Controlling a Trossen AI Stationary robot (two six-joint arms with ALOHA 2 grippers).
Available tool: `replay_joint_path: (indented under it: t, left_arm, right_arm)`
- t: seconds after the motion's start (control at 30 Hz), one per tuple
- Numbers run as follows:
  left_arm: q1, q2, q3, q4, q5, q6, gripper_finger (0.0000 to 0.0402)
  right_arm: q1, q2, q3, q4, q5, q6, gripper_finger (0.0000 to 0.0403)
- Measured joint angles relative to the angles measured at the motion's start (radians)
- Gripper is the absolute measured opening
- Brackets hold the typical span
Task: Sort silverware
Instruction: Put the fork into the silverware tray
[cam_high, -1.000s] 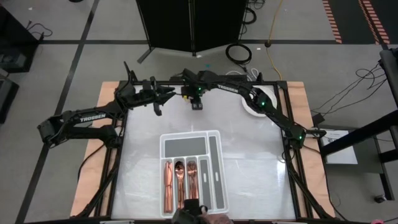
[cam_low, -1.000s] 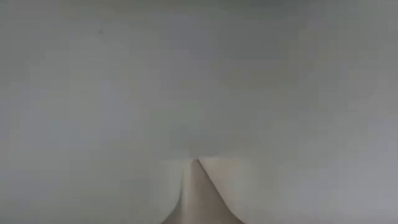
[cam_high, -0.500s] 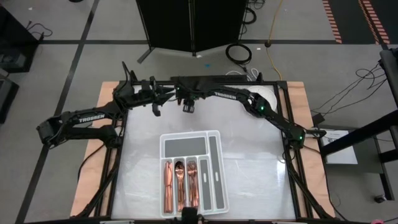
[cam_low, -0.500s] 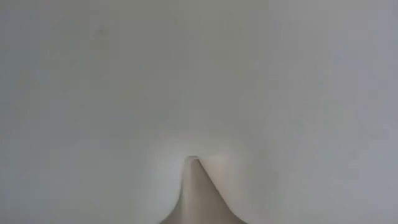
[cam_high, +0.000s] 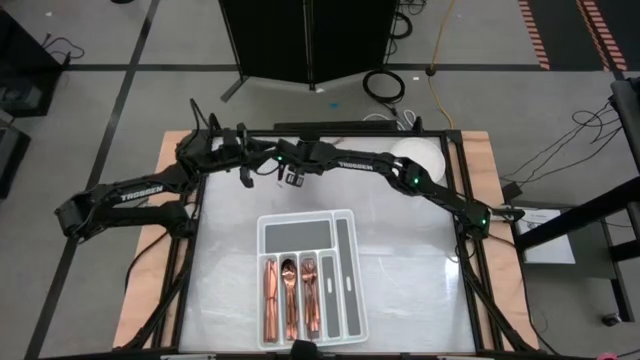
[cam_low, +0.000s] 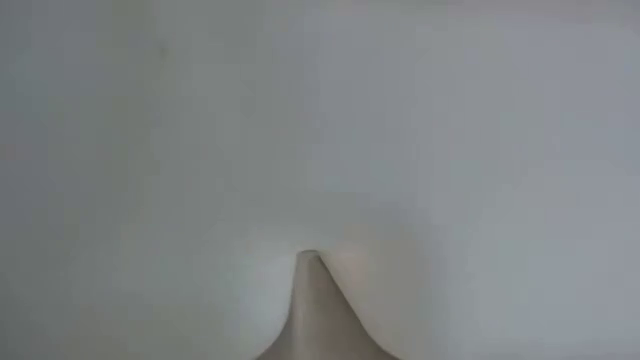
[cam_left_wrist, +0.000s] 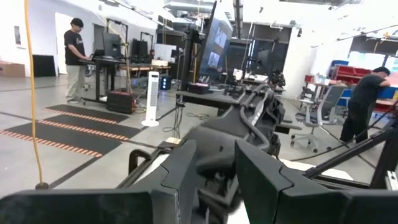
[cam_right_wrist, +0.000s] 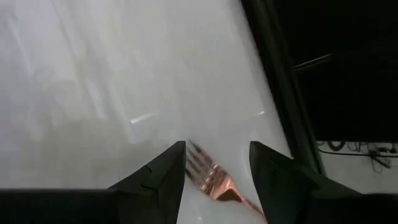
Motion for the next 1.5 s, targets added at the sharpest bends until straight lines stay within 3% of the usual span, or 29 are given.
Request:
replay_joint_path:
  t: [0.4, 0.53, 0.7, 0.9, 1.5]
  left_arm:
    - [-0.008, -0.175, 0.000, -0.210, -0.019, 0.027, 0.0111]
    - [-0.019, -0.176, 0.000, -0.216, -0.020, 0.027, 0.0111]
    - [-0.038, -0.174, 0.000, -0.241, -0.022, 0.027, 0.0111]
    - [-0.055, -0.176, 0.000, -0.275, -0.045, 0.025, 0.0111]
    - [-0.077, -0.188, -0.001, -0.135, -0.075, -0.291, 0.0111]
  right_arm:
    - [0.069, -0.003, 0.003, -0.020, -0.024, 0.102, 0.0169]
    - [0.085, -0.003, 0.003, -0.010, -0.009, 0.020, 0.0169]
    - [0.060, 0.008, -0.006, 0.015, 0.073, 0.178, 0.0169]
    - [0.090, 0.071, -0.013, 0.065, 0.244, 0.190, 0.0169]
    - [0.085, 0.146, -0.005, 0.150, 0.350, 0.290, 0.0143]
